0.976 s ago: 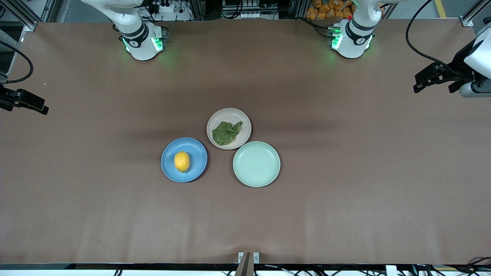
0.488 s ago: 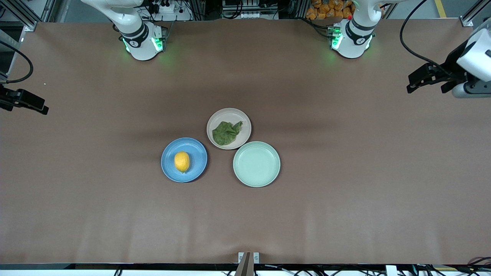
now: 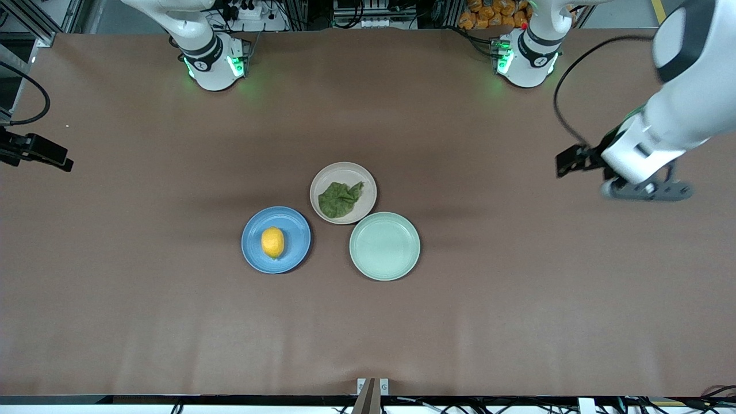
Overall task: Pick lemon and lettuce from blue and beige plates
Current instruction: 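Reach the left gripper toward the lettuce while the right gripper approaches the lemon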
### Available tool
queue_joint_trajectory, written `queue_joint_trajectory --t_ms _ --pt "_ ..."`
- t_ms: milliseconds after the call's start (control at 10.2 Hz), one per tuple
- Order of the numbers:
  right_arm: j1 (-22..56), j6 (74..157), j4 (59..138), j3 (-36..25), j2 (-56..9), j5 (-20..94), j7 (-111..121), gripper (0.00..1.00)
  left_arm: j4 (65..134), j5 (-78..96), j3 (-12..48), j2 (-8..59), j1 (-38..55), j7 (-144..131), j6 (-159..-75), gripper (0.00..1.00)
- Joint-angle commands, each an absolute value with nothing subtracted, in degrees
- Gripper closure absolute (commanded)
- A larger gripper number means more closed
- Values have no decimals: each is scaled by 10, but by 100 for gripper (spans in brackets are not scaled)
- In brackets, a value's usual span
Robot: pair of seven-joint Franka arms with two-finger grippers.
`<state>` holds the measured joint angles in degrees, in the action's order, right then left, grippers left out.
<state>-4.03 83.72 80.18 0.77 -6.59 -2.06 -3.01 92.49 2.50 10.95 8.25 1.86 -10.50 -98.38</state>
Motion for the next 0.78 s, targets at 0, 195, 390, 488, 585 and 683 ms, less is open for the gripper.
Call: queue_joint_trajectory --t_ms 0,195,390,488,585,683 --pt "-47 825 803 11 -63 -12 -28 0 913 36 113 125 34 -164 -1040 0" --pt "-47 818 803 11 -69 -13 -26 0 907 26 112 166 67 -199 -1090 0" --pt "-44 810 803 11 -78 -13 -24 0 896 20 112 181 75 -212 -1097 0" --pt "-40 808 803 11 -80 -14 -24 0 894 20 112 184 84 -221 -1098 0" --pt "-40 807 803 11 -88 -14 -24 0 883 19 112 198 92 -239 -1099 0" --pt "-42 808 803 12 -96 -14 -24 0 871 18 111 214 104 -256 -1099 0"
